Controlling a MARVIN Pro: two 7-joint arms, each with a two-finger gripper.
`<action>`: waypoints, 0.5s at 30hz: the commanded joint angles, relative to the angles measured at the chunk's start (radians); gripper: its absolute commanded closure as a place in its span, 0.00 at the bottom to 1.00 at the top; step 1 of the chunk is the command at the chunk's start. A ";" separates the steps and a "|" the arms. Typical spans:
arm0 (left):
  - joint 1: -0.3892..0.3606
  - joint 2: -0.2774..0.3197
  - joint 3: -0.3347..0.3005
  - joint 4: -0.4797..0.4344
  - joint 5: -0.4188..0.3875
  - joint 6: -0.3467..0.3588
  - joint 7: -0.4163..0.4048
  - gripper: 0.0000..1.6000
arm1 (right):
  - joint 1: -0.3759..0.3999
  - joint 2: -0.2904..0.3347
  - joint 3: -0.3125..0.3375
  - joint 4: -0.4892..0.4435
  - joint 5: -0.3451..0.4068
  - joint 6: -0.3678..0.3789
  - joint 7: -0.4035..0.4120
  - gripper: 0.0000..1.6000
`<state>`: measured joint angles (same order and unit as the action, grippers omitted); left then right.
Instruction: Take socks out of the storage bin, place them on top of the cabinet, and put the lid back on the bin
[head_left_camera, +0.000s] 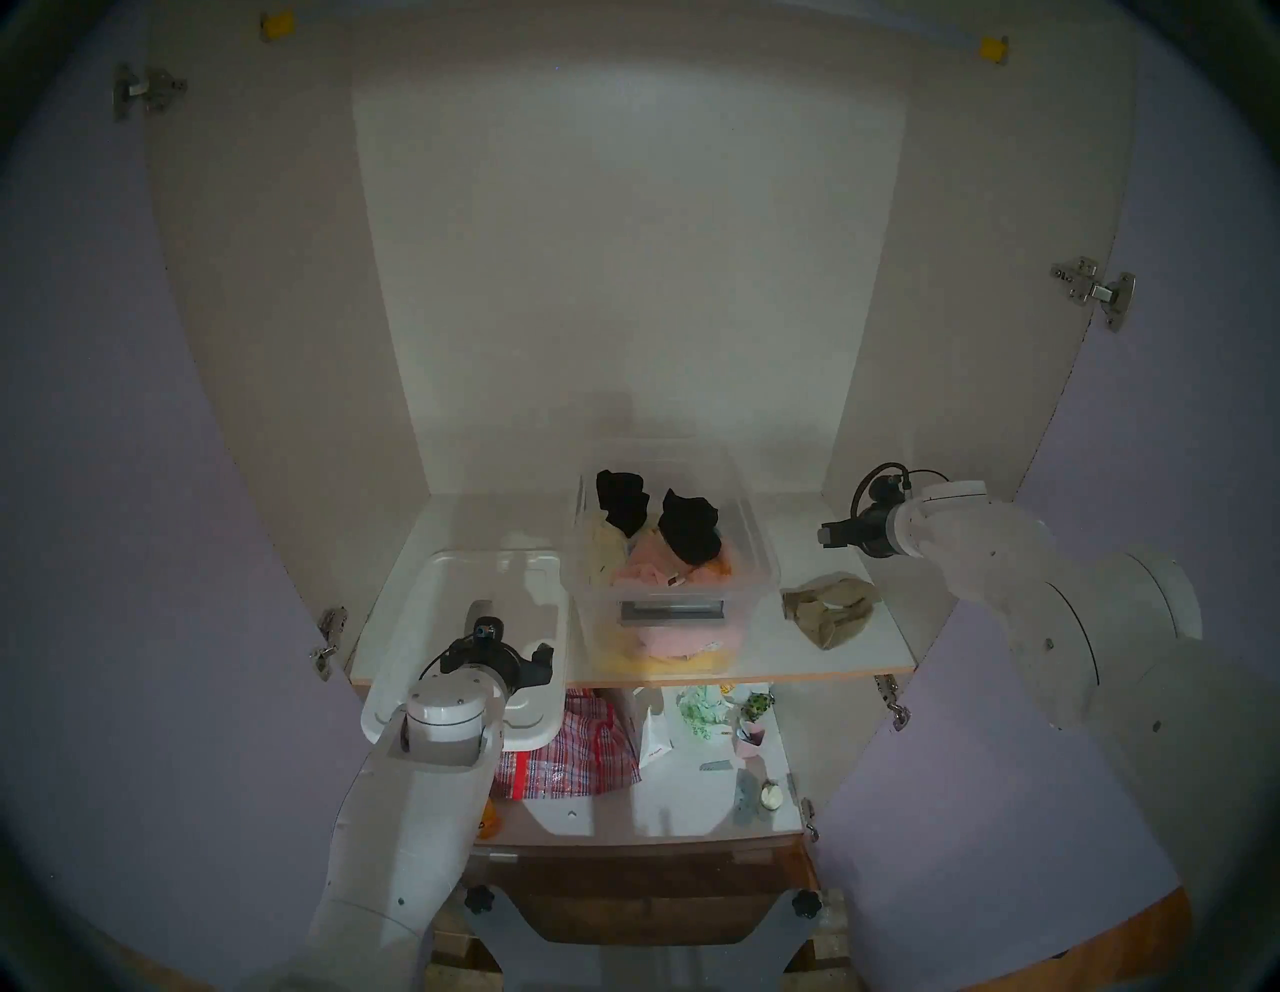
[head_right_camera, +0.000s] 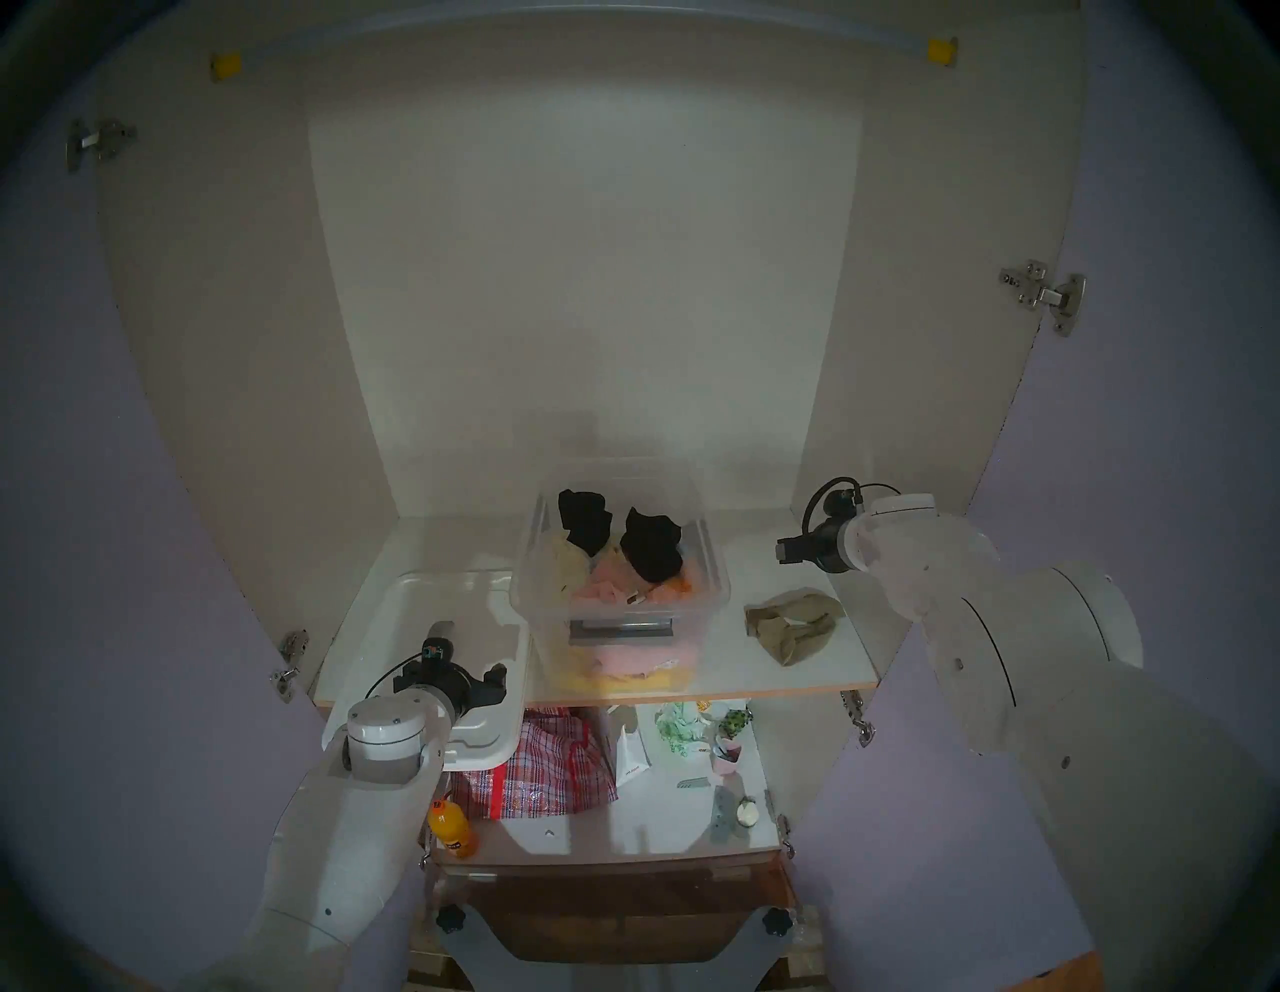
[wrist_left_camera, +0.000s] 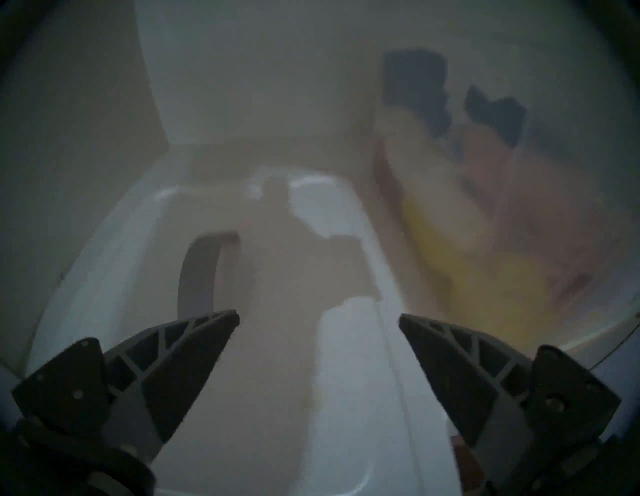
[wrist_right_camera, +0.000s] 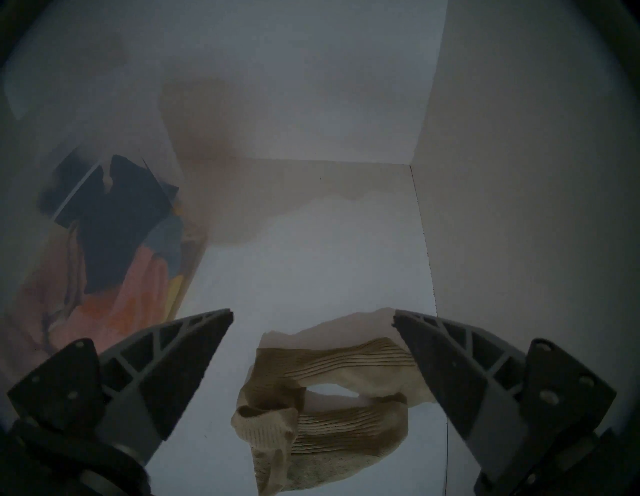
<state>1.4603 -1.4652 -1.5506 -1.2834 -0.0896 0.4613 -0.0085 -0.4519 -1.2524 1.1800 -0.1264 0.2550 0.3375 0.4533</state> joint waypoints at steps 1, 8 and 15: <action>-0.116 -0.018 -0.002 -0.032 -0.026 0.006 -0.026 0.00 | 0.028 0.000 0.007 -0.020 0.006 -0.018 -0.003 0.00; -0.187 -0.036 0.025 0.038 -0.018 0.034 -0.018 0.00 | 0.027 -0.001 0.014 -0.021 0.005 -0.024 -0.010 0.00; -0.231 -0.006 0.115 0.094 0.042 0.029 0.021 0.00 | 0.026 -0.002 0.020 -0.021 0.005 -0.030 -0.016 0.00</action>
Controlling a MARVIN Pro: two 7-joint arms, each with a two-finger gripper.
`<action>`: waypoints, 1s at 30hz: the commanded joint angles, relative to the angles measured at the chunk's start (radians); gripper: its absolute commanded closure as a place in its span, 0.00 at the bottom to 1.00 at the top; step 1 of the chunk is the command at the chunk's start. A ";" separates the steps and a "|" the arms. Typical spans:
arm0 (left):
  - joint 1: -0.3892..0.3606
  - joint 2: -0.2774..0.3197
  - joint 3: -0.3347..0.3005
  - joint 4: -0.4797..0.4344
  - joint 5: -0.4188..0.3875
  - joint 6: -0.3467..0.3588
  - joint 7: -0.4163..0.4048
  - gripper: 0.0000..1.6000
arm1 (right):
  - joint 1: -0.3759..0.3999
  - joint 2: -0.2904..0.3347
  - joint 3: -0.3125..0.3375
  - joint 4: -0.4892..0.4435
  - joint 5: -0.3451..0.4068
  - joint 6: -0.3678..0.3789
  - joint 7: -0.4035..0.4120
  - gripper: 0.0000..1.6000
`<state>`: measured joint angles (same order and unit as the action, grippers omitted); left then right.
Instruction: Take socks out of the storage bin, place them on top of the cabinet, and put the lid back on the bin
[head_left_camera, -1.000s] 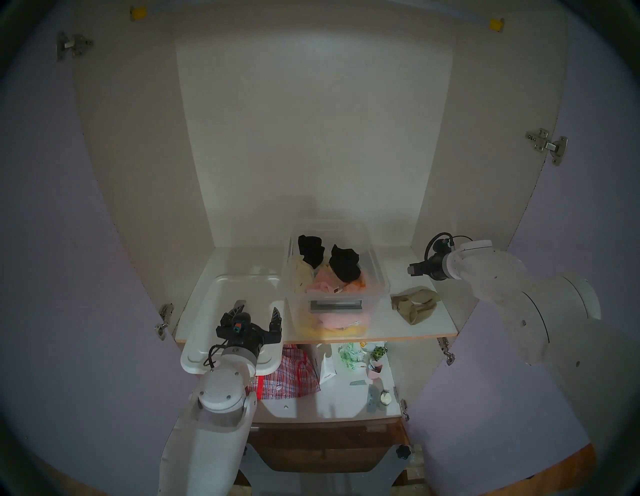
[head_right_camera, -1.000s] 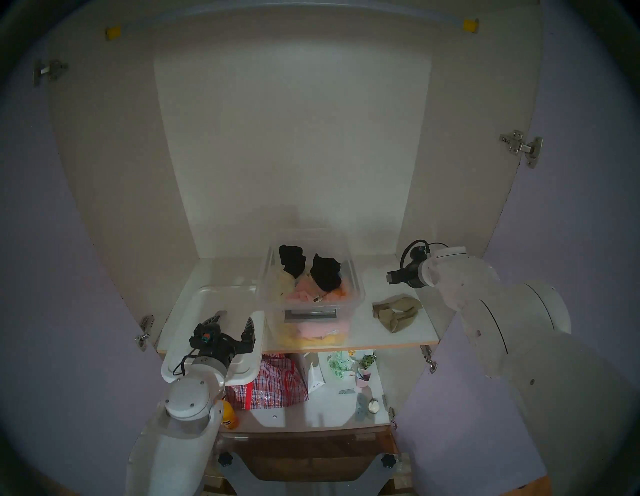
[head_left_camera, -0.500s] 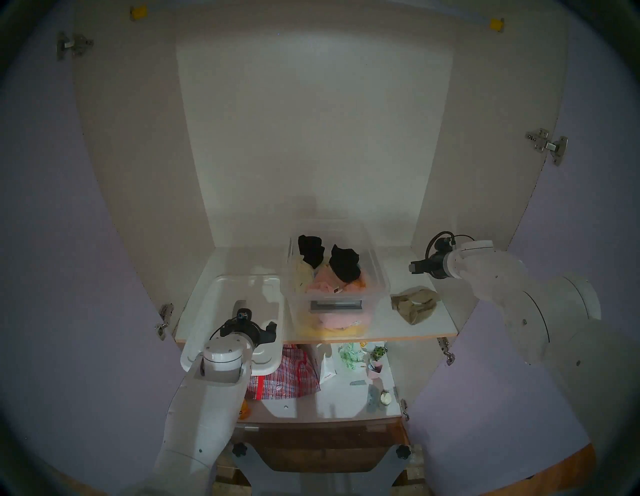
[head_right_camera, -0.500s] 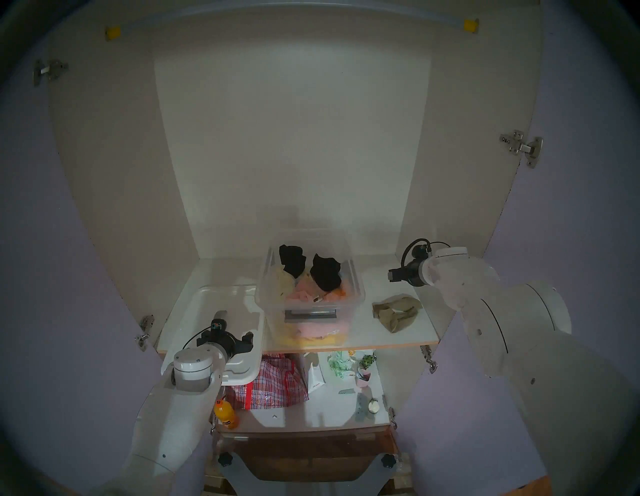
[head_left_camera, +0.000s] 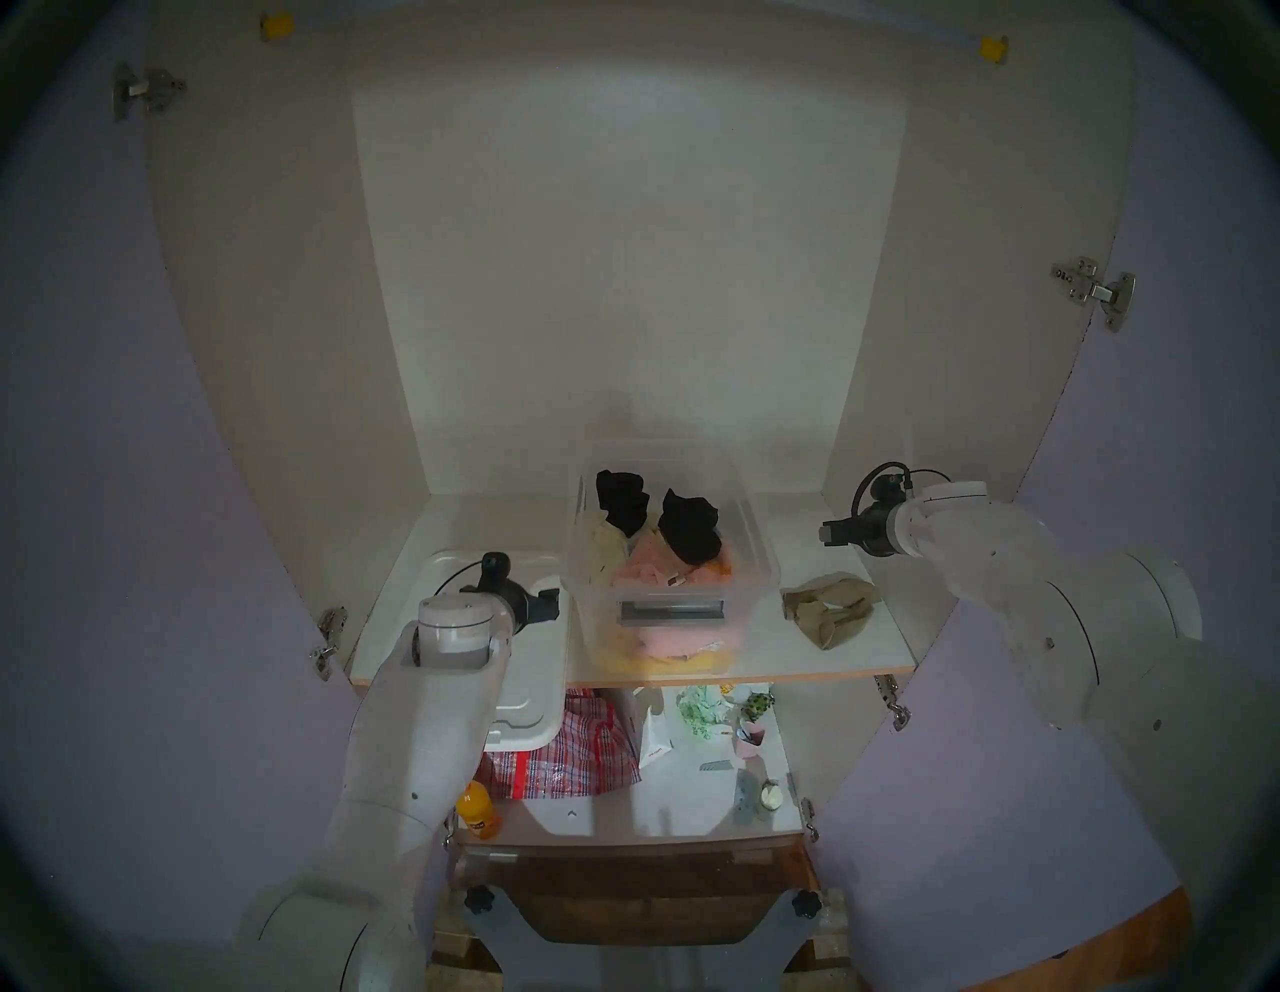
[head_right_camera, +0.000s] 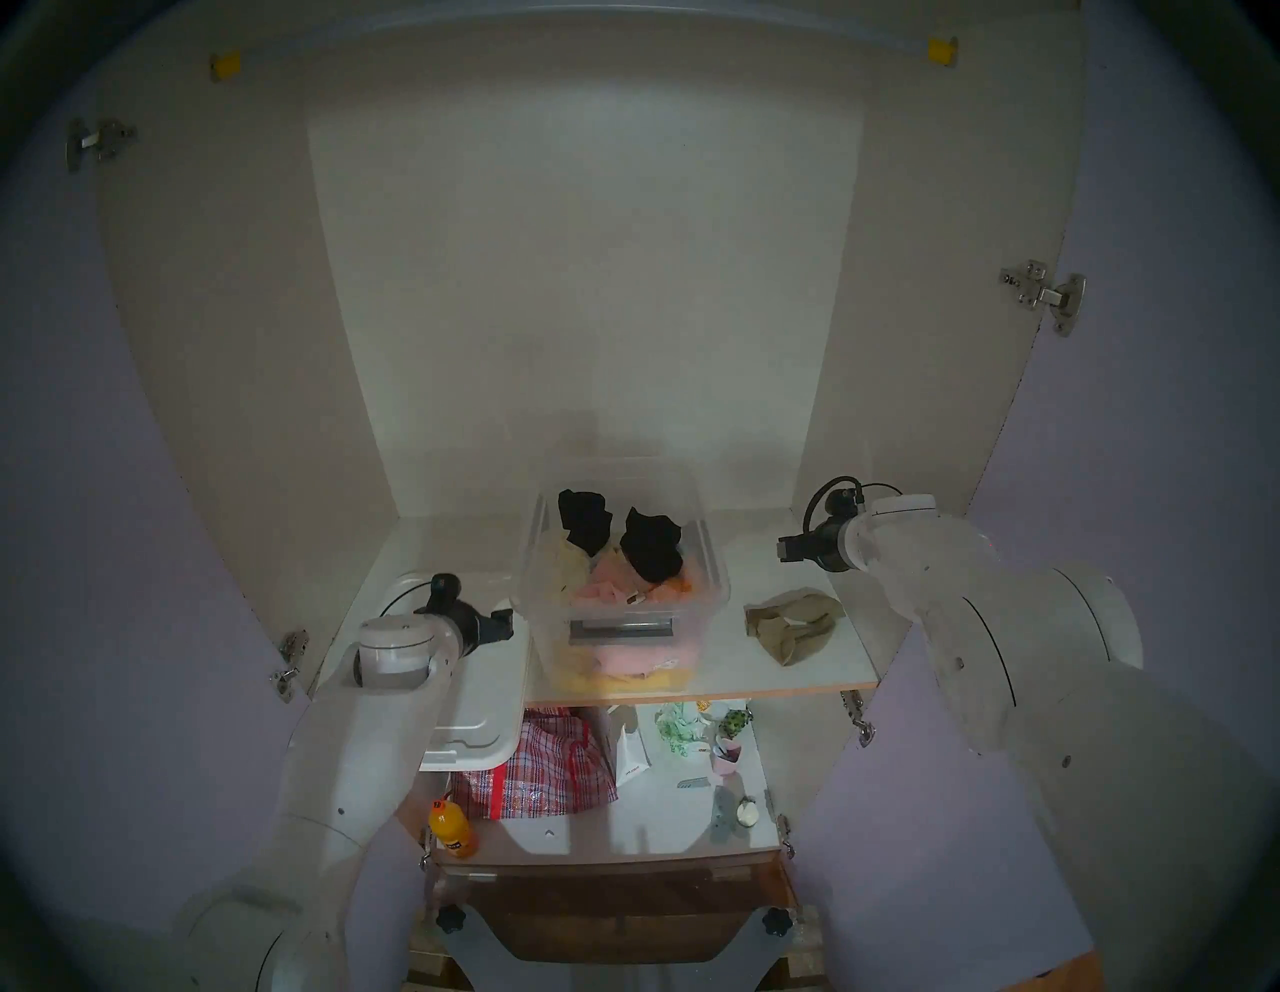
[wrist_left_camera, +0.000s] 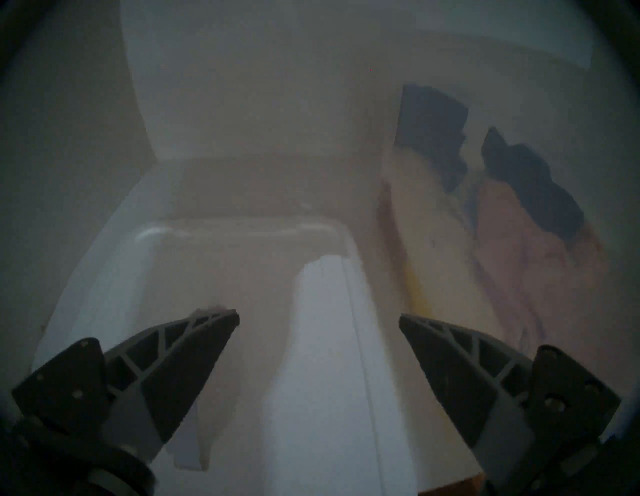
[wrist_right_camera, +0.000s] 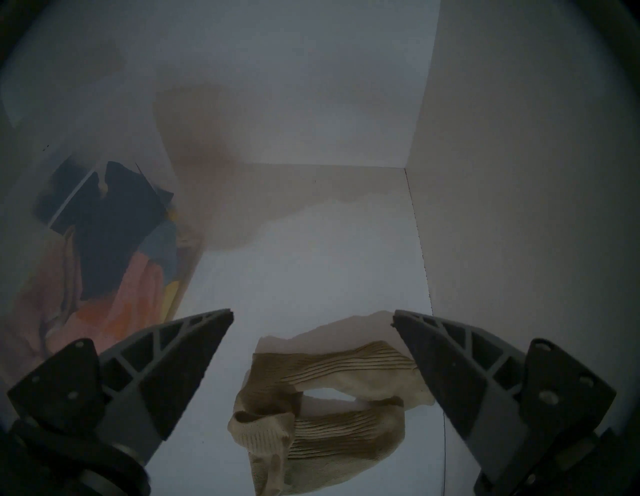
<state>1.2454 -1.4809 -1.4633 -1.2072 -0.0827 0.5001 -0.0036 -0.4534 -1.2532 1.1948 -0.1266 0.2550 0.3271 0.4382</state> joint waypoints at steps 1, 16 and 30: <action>-0.020 0.014 0.038 0.025 0.042 -0.010 0.023 0.00 | 0.028 -0.001 0.006 -0.020 0.005 -0.020 -0.001 0.00; -0.043 0.057 0.032 0.092 0.073 -0.026 0.094 0.00 | 0.027 -0.002 0.013 -0.021 0.003 -0.023 -0.006 0.00; -0.070 0.073 0.019 0.181 0.096 -0.035 0.146 0.00 | 0.026 -0.002 0.016 -0.021 0.002 -0.024 -0.008 0.00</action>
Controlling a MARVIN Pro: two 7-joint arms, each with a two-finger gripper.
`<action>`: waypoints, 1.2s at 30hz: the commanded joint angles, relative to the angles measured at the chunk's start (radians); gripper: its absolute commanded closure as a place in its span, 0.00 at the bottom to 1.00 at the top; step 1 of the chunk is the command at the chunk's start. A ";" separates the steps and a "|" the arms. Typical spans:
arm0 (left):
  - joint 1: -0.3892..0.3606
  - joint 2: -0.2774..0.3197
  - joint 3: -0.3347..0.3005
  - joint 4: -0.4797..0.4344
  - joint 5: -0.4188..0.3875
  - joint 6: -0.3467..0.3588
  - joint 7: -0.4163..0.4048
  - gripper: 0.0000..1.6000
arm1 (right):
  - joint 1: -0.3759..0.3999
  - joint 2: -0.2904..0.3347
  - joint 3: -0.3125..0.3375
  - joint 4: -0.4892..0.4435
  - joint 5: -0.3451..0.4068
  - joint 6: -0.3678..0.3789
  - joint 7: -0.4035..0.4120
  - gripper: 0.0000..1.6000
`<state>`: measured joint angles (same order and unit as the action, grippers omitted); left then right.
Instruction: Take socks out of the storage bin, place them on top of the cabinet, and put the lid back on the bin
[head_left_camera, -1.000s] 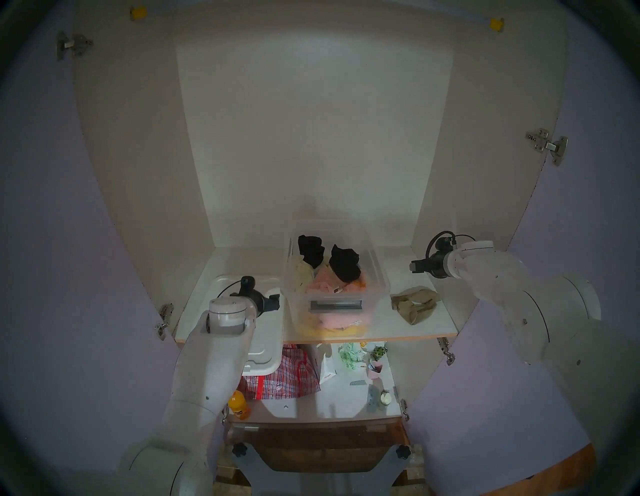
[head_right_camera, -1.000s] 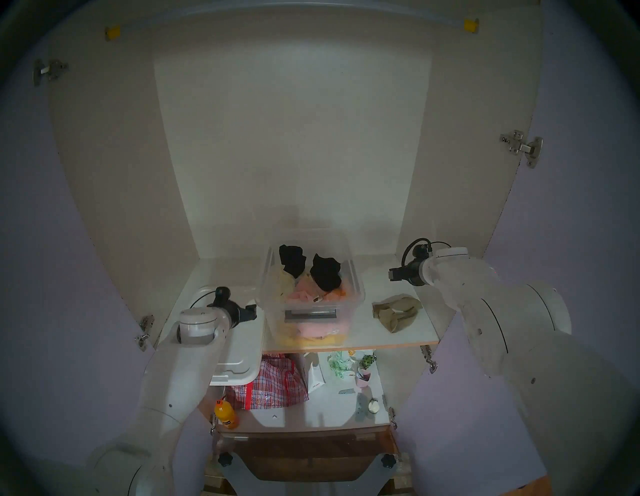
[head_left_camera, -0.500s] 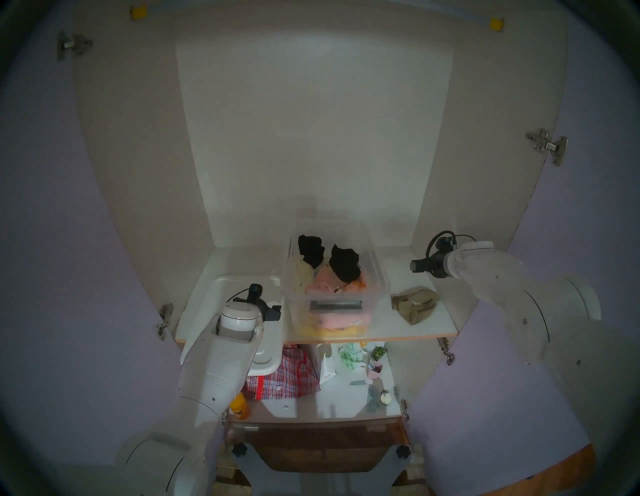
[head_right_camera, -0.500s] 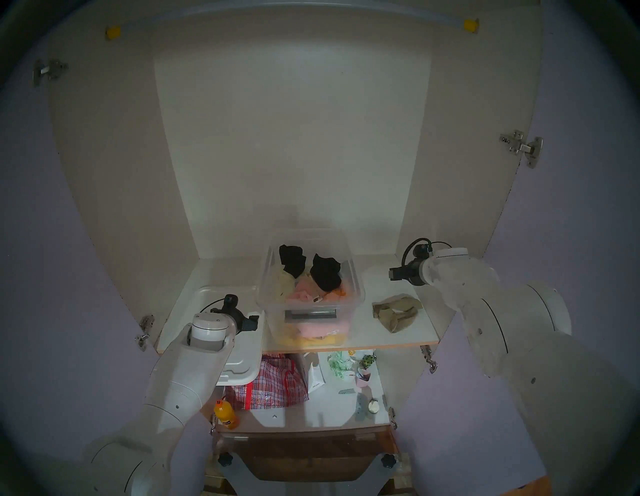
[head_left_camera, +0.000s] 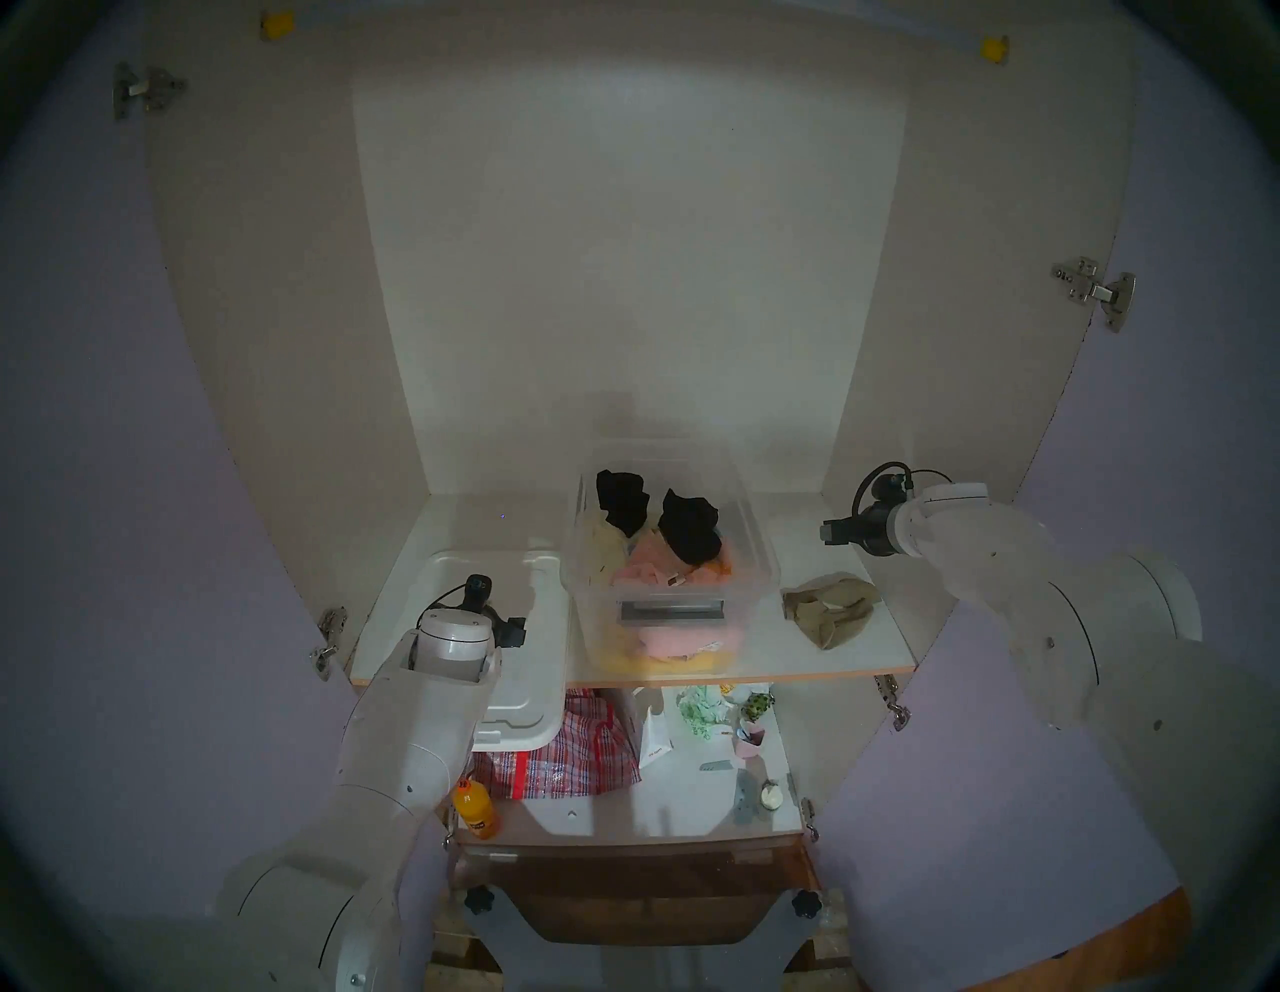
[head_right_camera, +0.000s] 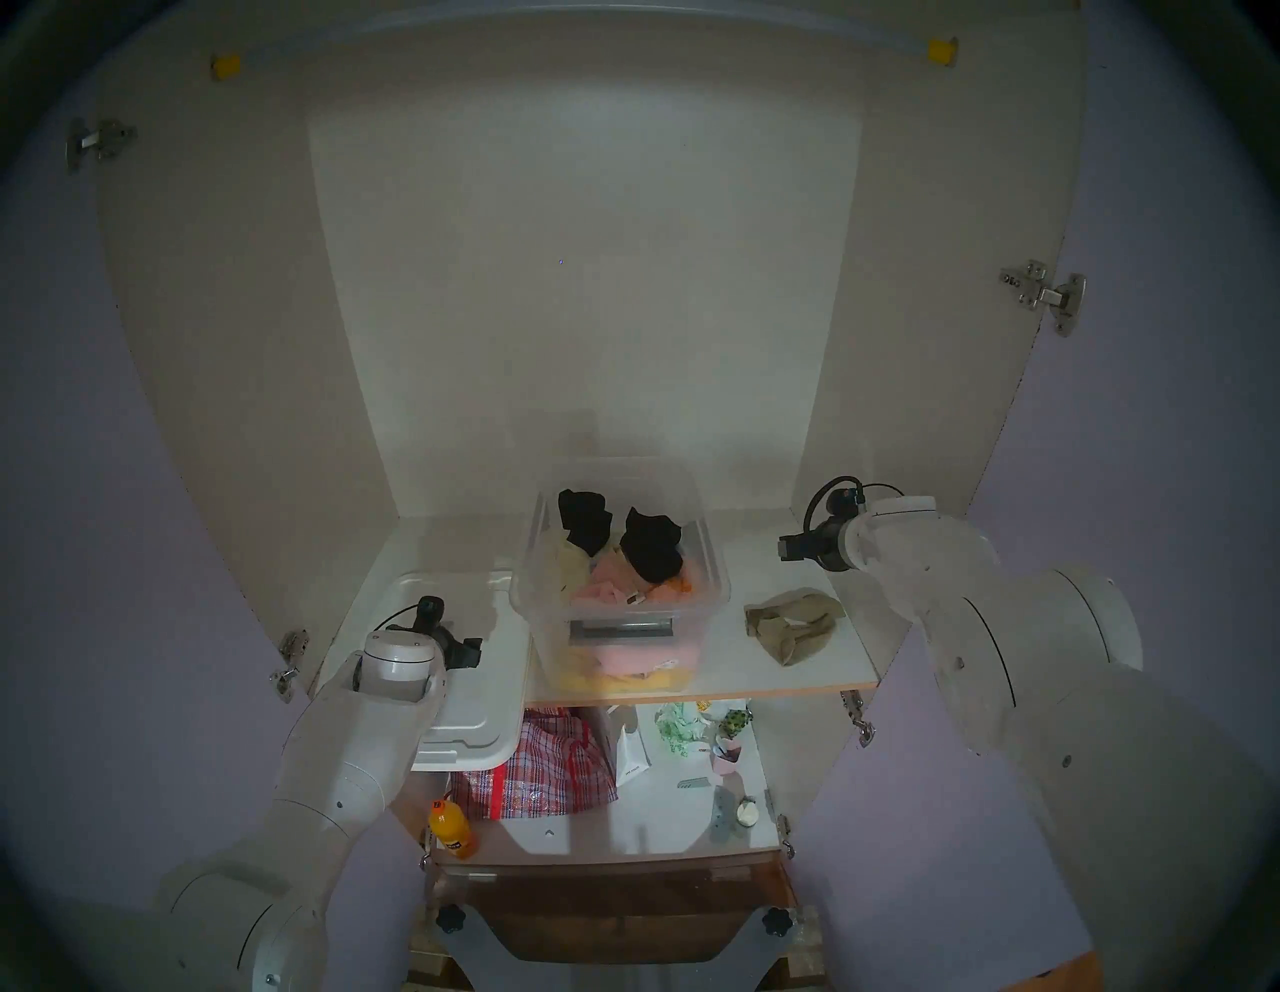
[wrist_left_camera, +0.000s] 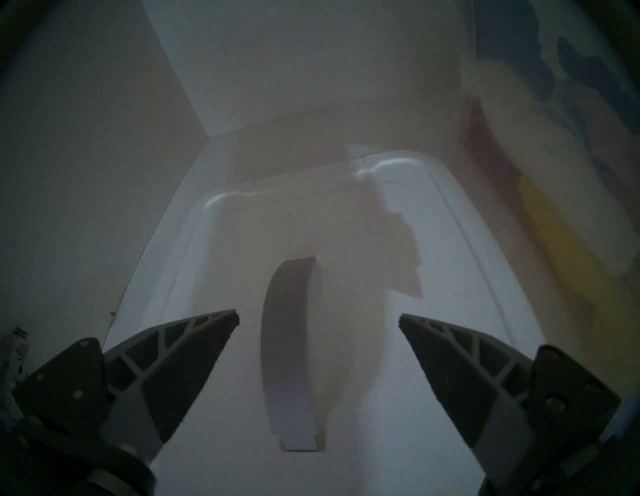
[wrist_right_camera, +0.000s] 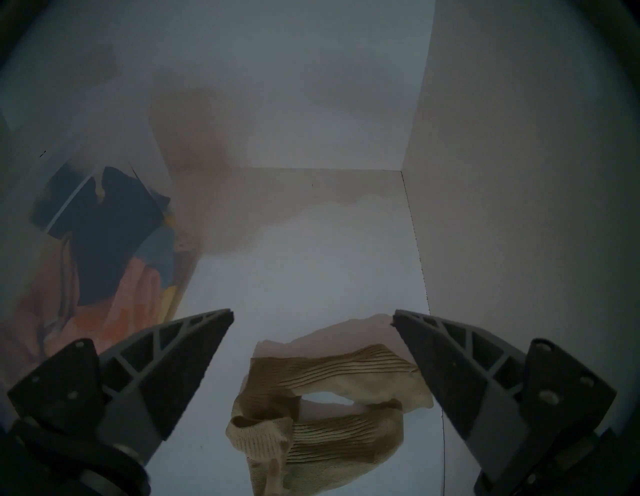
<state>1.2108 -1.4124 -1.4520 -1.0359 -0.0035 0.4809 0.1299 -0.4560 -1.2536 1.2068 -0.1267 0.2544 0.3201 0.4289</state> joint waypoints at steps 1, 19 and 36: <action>-0.033 0.004 0.009 0.020 0.018 -0.015 0.016 0.00 | 0.029 -0.002 0.004 -0.021 0.003 -0.017 0.002 0.00; -0.069 0.006 0.058 0.102 0.037 -0.086 0.051 1.00 | 0.028 -0.002 0.006 -0.021 0.002 -0.017 0.000 0.00; -0.122 0.026 0.114 -0.014 0.099 -0.164 0.143 1.00 | 0.028 -0.003 0.007 -0.020 0.002 -0.015 -0.001 0.00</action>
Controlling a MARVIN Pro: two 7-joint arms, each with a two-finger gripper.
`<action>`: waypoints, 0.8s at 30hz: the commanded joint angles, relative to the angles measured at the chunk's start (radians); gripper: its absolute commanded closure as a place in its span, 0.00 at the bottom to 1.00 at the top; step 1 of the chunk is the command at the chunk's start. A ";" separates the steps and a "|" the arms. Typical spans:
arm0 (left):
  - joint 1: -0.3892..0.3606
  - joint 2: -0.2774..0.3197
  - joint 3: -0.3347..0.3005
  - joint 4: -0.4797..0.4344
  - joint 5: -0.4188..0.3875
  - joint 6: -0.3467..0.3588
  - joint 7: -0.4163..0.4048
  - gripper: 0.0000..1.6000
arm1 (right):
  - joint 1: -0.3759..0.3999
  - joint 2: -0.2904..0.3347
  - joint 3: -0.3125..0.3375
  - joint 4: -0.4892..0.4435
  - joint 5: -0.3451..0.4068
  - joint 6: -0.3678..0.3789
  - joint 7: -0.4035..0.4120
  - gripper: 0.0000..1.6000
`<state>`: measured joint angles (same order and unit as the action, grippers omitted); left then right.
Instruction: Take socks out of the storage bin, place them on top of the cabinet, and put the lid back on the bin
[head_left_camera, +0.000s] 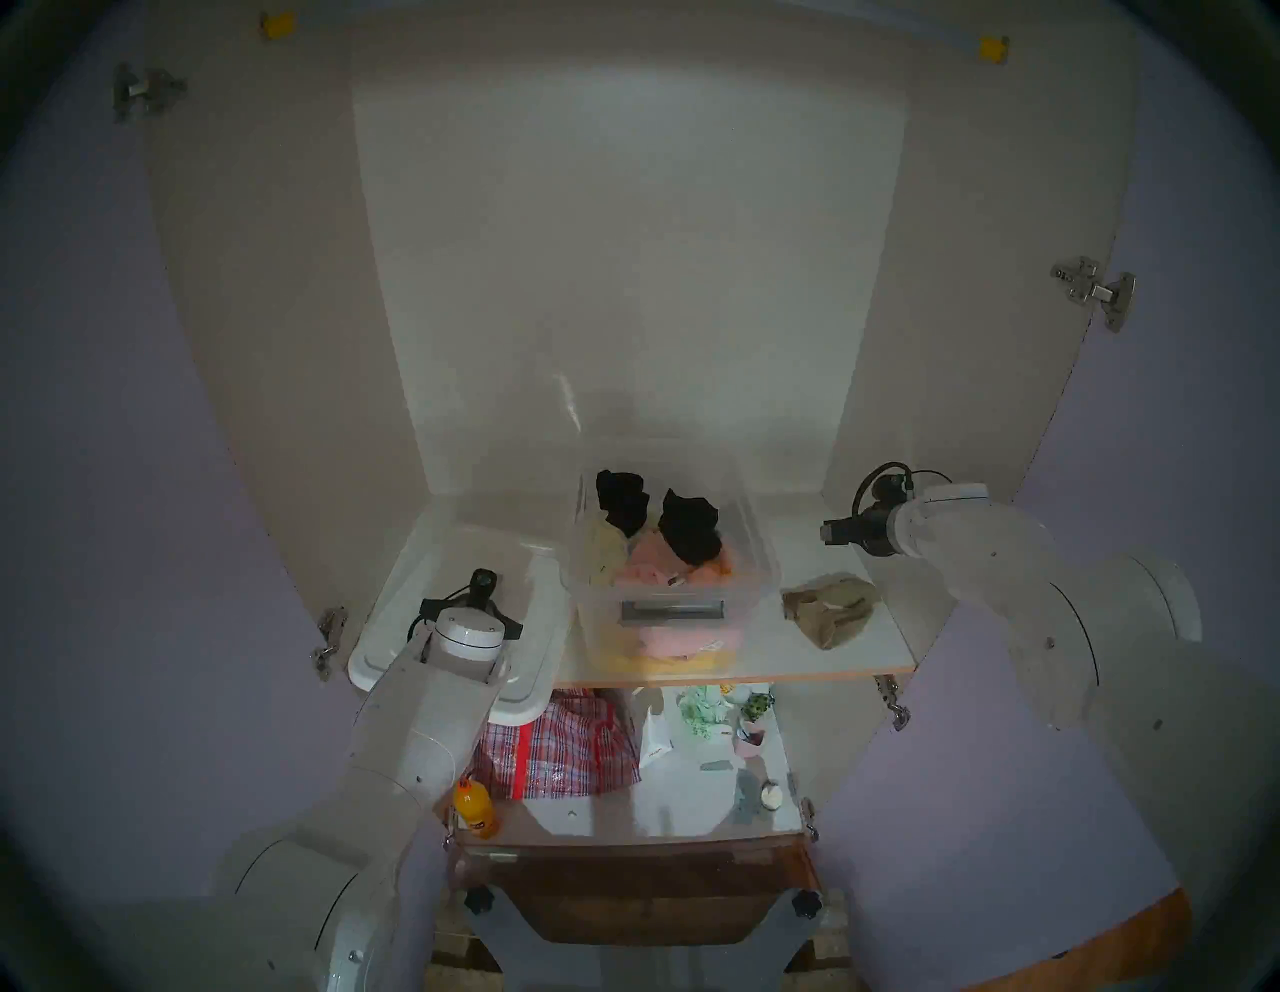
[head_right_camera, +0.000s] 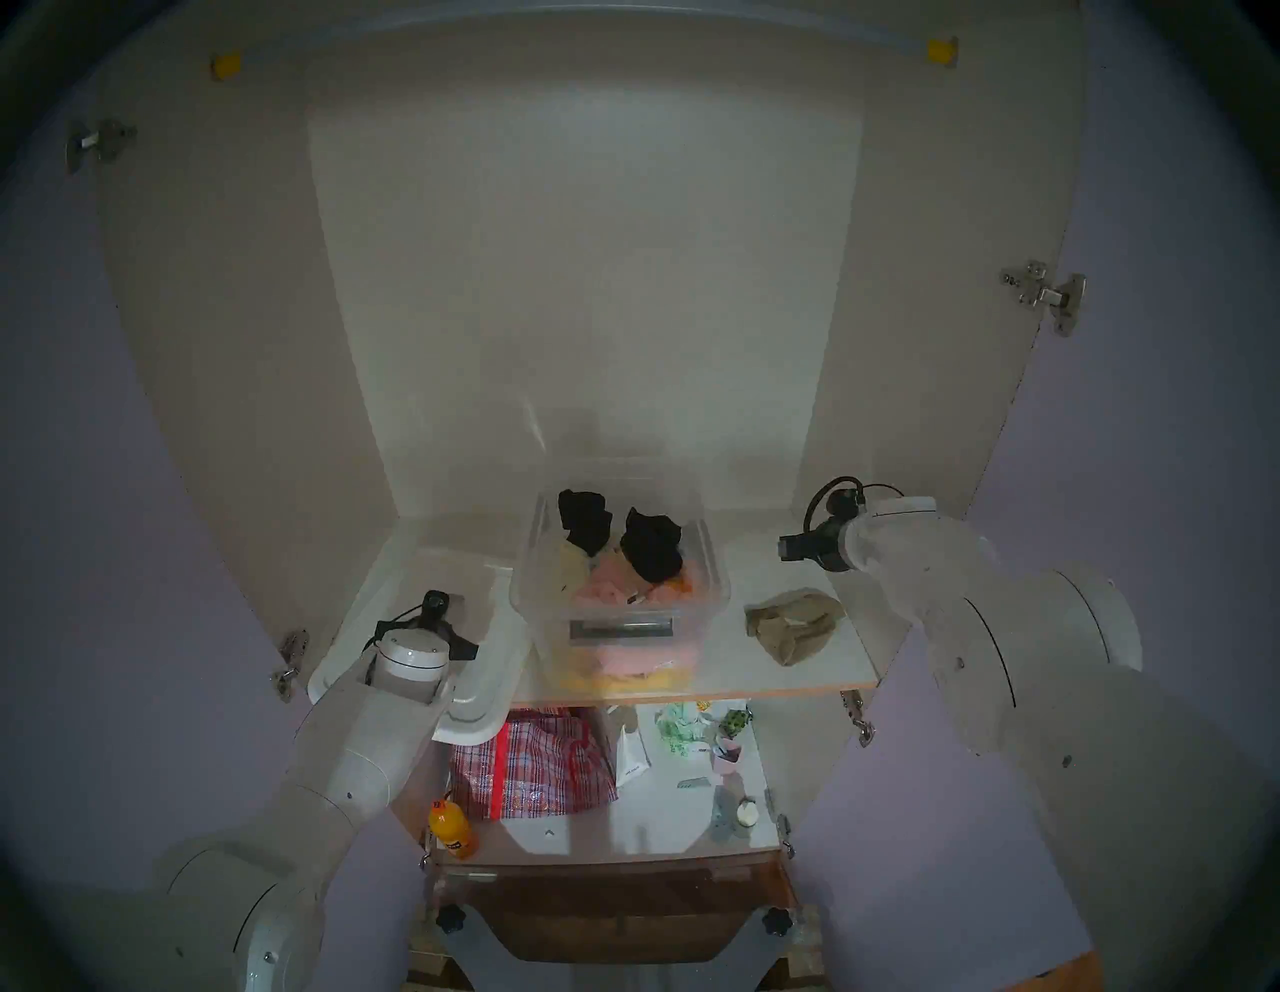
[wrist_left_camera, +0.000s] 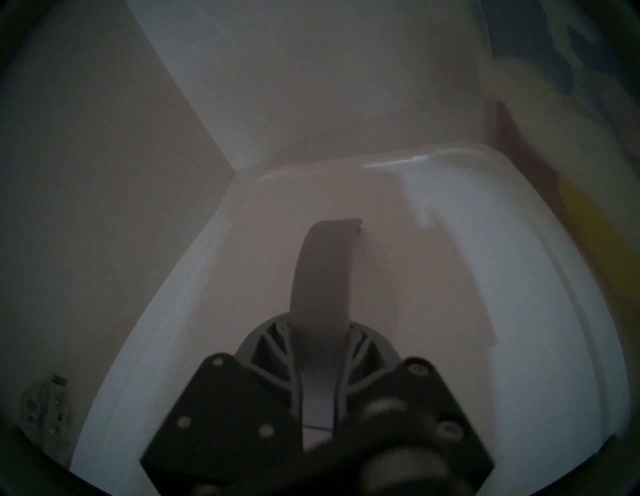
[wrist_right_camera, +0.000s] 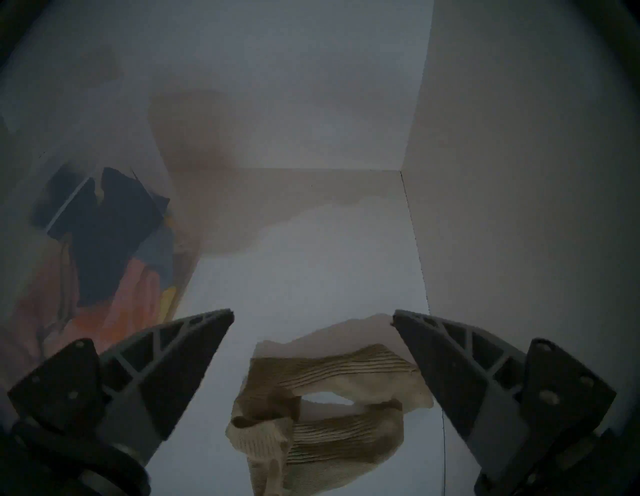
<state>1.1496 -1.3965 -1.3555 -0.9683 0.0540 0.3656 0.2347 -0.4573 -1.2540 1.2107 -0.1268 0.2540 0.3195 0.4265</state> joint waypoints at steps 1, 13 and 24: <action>-0.061 0.010 0.018 -0.082 0.041 -0.049 0.039 1.00 | 0.029 -0.002 0.003 -0.020 0.002 -0.014 0.002 0.00; -0.122 0.098 0.183 -0.180 0.222 -0.083 0.142 1.00 | 0.029 -0.002 0.003 -0.020 0.002 -0.013 0.001 0.00; -0.194 0.196 0.312 -0.275 0.440 -0.089 0.220 1.00 | 0.029 -0.002 0.004 -0.020 0.002 -0.013 0.000 0.00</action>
<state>1.0393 -1.2137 -1.0466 -1.1572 0.4395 0.2977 0.4120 -0.4582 -1.2544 1.2117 -0.1266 0.2537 0.3196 0.4246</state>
